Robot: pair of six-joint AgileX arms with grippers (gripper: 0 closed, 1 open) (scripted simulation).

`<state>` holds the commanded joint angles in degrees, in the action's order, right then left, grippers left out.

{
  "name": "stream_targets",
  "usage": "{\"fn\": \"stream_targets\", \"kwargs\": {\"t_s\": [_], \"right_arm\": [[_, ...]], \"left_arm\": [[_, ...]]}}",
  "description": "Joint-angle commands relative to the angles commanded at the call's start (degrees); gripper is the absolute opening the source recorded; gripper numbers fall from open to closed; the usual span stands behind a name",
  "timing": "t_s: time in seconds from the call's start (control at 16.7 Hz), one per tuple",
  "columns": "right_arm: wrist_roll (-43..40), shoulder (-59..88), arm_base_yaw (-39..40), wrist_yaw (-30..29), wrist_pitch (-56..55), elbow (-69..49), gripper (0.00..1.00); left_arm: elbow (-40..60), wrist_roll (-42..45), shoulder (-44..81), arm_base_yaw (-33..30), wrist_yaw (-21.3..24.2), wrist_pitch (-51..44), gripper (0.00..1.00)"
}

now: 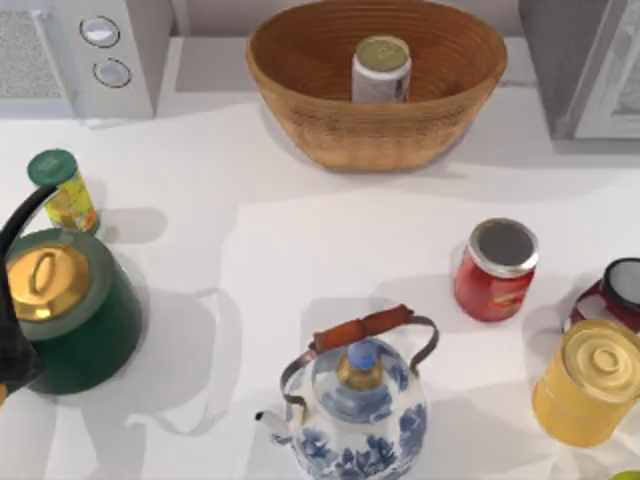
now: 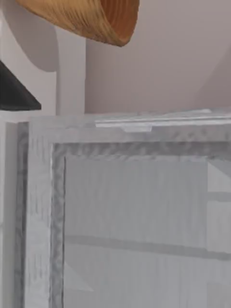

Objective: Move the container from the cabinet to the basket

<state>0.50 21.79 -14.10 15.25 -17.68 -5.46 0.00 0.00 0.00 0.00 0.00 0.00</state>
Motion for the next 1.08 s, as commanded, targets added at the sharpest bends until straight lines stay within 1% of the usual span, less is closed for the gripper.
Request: {"fn": "stream_targets", "kwargs": {"t_s": [0.42, 0.66, 0.9, 1.08], "right_arm": [[0.7, 33.6, -22.5, 21.7, -26.6, -8.8, 1.0], [0.9, 50.2, -33.9, 32.6, -39.9, -13.1, 1.0], [1.1, 62.7, -42.0, 39.9, -48.7, -15.3, 1.0], [1.2, 66.8, -44.5, 42.5, -51.4, -15.6, 1.0]], "left_arm": [[0.0, 0.0, 0.0, 0.0, 0.0, 0.0, 1.0], [0.0, 0.0, 0.0, 0.0, 0.0, 0.0, 1.0], [0.0, 0.0, 0.0, 0.0, 0.0, 0.0, 1.0], [0.0, 0.0, 0.0, 0.0, 0.0, 0.0, 1.0]]}}
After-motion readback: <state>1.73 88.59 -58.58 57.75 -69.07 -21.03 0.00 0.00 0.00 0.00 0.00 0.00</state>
